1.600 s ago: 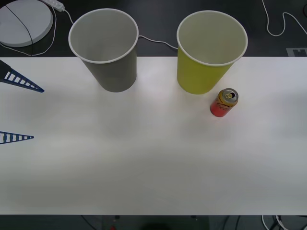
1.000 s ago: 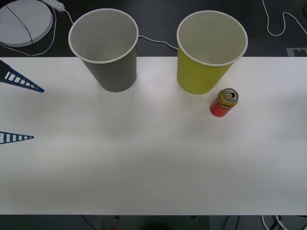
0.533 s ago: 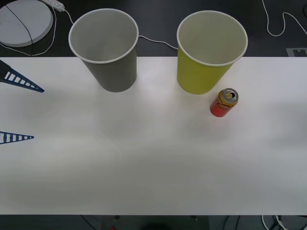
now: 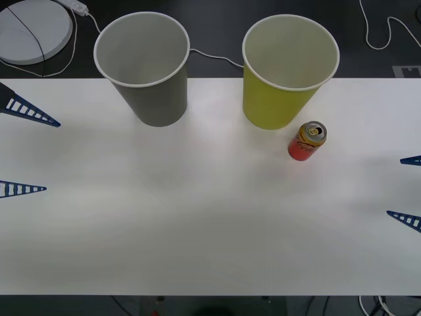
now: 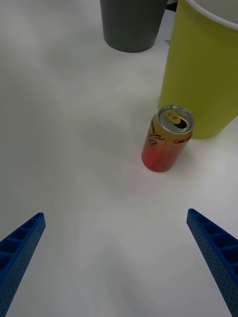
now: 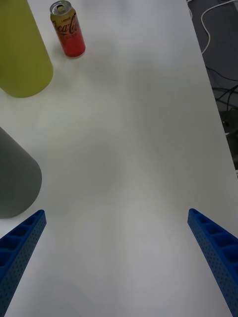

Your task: Put the can into the green bin and the plastic bottle into the gray bin

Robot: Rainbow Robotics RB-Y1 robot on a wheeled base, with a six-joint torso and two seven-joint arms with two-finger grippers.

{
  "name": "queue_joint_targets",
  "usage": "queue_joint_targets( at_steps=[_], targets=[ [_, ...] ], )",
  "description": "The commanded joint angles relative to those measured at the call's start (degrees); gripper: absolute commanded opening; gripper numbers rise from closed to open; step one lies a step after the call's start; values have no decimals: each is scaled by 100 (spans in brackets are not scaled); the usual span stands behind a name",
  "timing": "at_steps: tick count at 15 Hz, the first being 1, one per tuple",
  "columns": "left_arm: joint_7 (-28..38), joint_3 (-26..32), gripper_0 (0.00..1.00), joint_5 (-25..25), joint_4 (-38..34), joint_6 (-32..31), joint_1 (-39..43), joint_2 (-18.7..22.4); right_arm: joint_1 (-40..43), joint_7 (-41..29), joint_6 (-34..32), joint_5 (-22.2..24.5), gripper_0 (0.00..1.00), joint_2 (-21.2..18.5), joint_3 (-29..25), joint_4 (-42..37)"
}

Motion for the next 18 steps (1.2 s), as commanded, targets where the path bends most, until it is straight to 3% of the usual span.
queue_joint_targets(
  at_steps=[1,5,8,14,18],
  targets=[
    [0,0,100,-1,0,0,0,1,366,-91,638,-145,100,0,69,-391],
    [0,0,100,-1,0,0,0,1,1078,-891,1894,-13,100,0,69,-1385],
    [0,0,100,-1,0,0,0,1,1351,-1585,2413,110,100,62,105,-1798],
    [0,0,100,-1,0,0,0,1,1377,-2825,3784,198,100,185,869,-2281],
    [0,0,100,-1,0,0,0,1,1280,-3747,4751,198,100,-141,1458,-2457]
  ],
)
